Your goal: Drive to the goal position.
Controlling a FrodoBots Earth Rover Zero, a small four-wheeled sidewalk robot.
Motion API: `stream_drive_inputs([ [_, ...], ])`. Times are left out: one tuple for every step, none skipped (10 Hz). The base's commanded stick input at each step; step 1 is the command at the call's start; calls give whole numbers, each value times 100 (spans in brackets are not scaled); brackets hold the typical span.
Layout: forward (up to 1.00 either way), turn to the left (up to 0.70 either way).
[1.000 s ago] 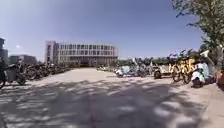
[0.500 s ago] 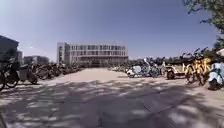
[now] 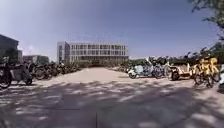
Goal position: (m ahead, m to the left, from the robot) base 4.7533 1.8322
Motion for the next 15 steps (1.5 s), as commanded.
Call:
stream_drive_inputs([
  [70,0],
  [70,0],
  [70,0],
  [70,0],
  [70,0],
  [70,0],
  [70,0],
  [70,0],
  [70,0],
  [70,0],
  [70,0],
  [70,0],
  [70,0],
  [70,0],
  [70,0],
])
